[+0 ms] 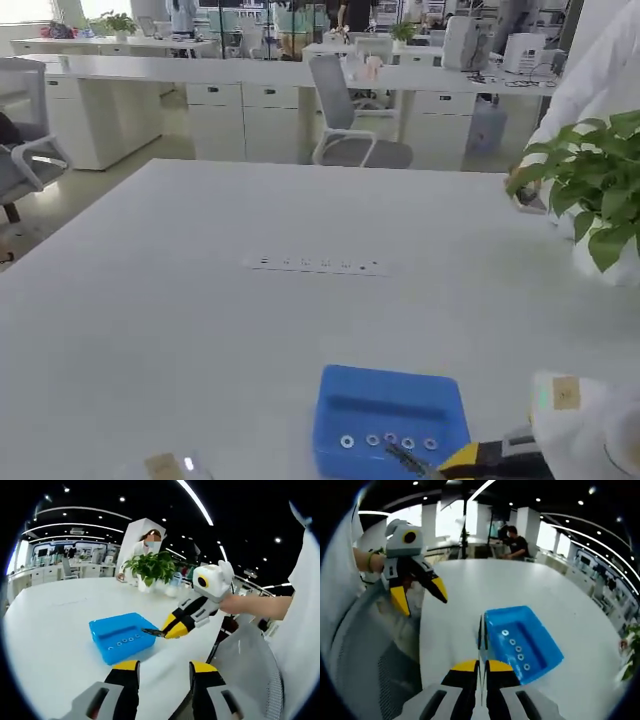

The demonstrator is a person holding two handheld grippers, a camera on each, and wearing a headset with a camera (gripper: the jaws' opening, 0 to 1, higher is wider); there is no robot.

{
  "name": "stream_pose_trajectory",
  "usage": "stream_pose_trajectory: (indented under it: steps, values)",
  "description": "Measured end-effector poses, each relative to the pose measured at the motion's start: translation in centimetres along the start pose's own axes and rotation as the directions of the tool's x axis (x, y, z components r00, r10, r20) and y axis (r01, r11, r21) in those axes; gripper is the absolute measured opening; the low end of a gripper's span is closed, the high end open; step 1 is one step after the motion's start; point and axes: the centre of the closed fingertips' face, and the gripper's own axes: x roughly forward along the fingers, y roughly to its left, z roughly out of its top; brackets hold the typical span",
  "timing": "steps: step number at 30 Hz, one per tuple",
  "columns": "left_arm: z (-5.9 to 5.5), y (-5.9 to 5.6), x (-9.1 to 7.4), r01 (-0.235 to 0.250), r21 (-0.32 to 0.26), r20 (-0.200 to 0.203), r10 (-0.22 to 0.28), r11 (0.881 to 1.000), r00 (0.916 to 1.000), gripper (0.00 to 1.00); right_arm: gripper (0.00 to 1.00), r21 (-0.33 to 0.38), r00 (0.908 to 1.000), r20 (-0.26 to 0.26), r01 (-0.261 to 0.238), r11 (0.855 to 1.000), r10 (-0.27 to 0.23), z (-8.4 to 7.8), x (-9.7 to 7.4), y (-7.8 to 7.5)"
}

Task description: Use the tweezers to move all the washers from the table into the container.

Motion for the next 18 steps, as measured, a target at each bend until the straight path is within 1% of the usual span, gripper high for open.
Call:
stream_pose_trajectory:
  steps: [1,2,3,4,6,8,9,10,11,12,13,14,16,18]
  values:
    - [0.0,0.1,0.3,0.005,0.022,-0.016,-0.004,1.0,0.9999,0.37,0.03,-0.001,0.9996,-0.016,-0.022,1.0,0.022,-0.5,0.3,0.4]
    - [-0.1,0.1,0.5,0.011,0.029,-0.025,-0.011,1.0,0.9996,0.36,0.03,-0.01,0.9986,-0.034,-0.041,0.999,0.041,-0.9,0.5,0.7]
    - [-0.1,0.1,0.6,0.016,0.032,-0.031,-0.015,0.999,0.9994,0.35,0.03,-0.039,0.997,-0.055,-0.058,0.998,0.056,-1.5,0.9,1.0]
    - [-0.2,0.0,0.8,0.025,0.036,-0.045,-0.024,0.999,0.9987,0.35,0.03,-0.051,0.9947,-0.075,-0.074,0.996,0.07,-1.9,1.2,1.3]
    - [-0.4,0.0,1.1,0.034,0.045,-0.055,-0.031,0.998,0.998,0.35,0.03,-0.093,0.9865,-0.124,-0.119,0.989,0.107,-2.9,1.8,1.9]
    - [-0.7,-0.1,1.1,0.039,0.046,-0.063,-0.036,0.998,0.9974,0.36,0.03,-0.156,0.9749,-0.181,-0.158,0.975,0.129,-3.7,2.4,2.5]
    - [-0.9,-0.1,1.1,0.039,0.043,-0.063,-0.036,0.998,0.9973,0.36,0.03,-0.185,0.9659,-0.216,-0.184,0.965,0.143,-4.3,2.8,2.8]
    - [-1.0,-0.2,1.1,0.038,0.039,-0.063,-0.035,0.999,0.9974,0.36,0.03,-0.208,0.9592,-0.237,-0.205,0.956,0.154,-4.6,3.0,3.0]
    - [-1.2,-0.4,1.0,0.033,0.03,-0.063,-0.031,0.999,0.9975,0.36,0.03,-0.251,0.9496,-0.273,-0.225,0.942,0.154,-5.0,3.3,3.1]
    - [-1.5,-0.4,0.8,0.023,0.028,-0.067,-0.022,0.999,0.9975,0.37,0.03,-0.275,0.943,-0.296,-0.237,0.932,0.153,-5.3,3.4,3.2]
    - [-1.7,-0.4,0.7,0.015,0.031,-0.073,-0.012,0.999,0.9972,0.39,0.03,-0.282,0.9368,-0.311,-0.252,0.925,0.161,-5.5,3.5,3.4]
    - [-1.8,-0.6,0.5,0.004,0.04,-0.079,-0.001,0.999,0.9968,0.41,0.03,-0.286,0.9331,-0.32,-0.261,0.922,0.165,-5.6,3.7,3.5]
    - [-2.0,-1.0,0.0,-0.013,0.058,-0.074,0.017,0.998,0.9972,0.44,0.03,-0.287,0.9332,-0.313,-0.27,0.919,0.176,-5.4,4.1,3.7]
    - [-2.0,-1.3,-0.4,-0.036,0.061,-0.056,0.039,0.998,0.9977,0.49,0.03,-0.296,0.9298,-0.319,-0.281,0.913,0.183,-5.3,4.3,3.8]
